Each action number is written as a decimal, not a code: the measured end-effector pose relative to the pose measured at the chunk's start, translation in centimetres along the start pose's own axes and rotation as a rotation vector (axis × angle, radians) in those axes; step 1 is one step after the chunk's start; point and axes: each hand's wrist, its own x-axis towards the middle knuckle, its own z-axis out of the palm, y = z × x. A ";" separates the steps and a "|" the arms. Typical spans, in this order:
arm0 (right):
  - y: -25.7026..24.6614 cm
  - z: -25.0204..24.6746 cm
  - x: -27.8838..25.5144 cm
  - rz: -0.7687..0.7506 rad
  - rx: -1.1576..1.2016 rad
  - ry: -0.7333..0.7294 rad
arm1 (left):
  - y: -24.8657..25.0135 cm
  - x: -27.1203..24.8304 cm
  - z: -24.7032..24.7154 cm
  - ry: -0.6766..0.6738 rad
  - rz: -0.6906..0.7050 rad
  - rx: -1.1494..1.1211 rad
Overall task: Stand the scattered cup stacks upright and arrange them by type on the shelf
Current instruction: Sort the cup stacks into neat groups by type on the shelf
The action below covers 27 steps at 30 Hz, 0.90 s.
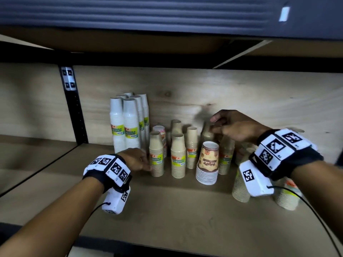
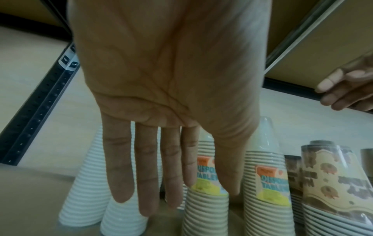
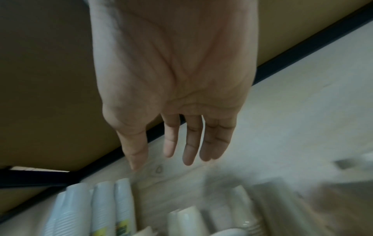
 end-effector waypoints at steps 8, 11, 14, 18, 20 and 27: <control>-3.3 5.1 3.3 -0.056 -0.188 -0.134 | 0.6 -0.6 -5.7 0.142 0.051 -0.126; -3.7 6.3 4.4 -0.055 -0.249 -0.174 | 2.3 0.0 -8.5 0.185 0.084 -0.024; -3.5 7.2 5.4 -0.043 -0.315 -0.203 | 4.1 0.9 -9.8 0.225 0.104 0.137; -3.3 7.7 6.1 -0.105 -0.394 -0.255 | 4.9 3.0 -9.1 0.171 0.109 0.215; -3.0 8.0 6.5 -0.126 -0.311 -0.306 | 5.1 3.7 -8.6 0.153 0.113 0.201; -2.1 8.6 7.2 -0.166 -0.340 -0.292 | 5.0 3.5 -7.7 0.126 0.151 0.159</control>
